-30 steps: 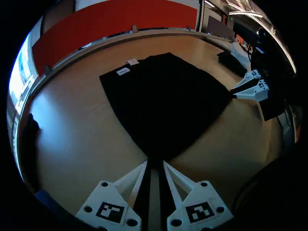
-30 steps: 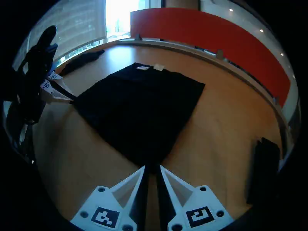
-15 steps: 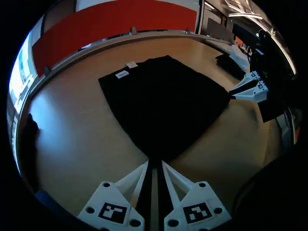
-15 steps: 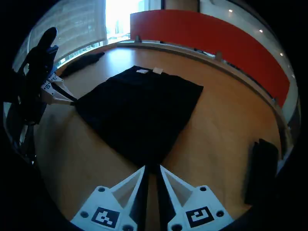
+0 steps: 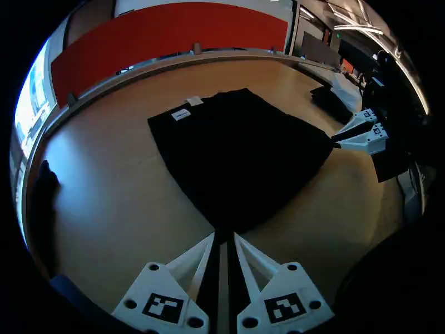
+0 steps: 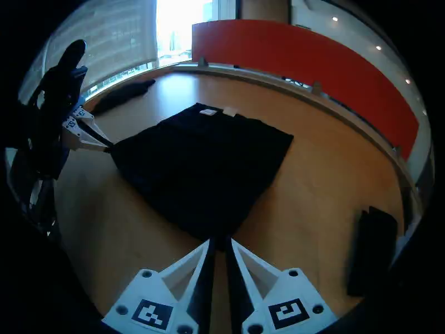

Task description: Fold towel

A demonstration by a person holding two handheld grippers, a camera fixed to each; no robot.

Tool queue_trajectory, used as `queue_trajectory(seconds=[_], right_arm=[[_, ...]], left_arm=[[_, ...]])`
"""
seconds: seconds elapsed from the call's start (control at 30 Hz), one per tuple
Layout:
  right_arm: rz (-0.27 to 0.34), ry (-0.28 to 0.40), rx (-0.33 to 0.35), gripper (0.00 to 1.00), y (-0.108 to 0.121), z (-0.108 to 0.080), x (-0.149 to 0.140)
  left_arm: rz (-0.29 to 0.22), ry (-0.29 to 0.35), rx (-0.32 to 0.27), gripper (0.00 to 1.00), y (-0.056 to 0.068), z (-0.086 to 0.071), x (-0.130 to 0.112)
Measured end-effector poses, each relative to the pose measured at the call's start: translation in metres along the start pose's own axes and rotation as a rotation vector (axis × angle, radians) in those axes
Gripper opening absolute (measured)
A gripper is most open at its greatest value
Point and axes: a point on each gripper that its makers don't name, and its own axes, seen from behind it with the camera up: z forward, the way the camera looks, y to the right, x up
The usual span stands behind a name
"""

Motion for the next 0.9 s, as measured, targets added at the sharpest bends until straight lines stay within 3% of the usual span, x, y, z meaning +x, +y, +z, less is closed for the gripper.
queue_trajectory(seconds=[0.47,0.9], right_arm=[[-0.014,0.013,0.026,0.13,-0.017,-0.042,0.014],[0.011,0.001,0.07,0.13,-0.038,-0.077,0.016]], left_arm=[[-0.073,0.003,-0.017,0.09,0.014,-0.038,0.0],[-0.132,0.029,-0.032,0.08,0.025,-0.072,0.008]])
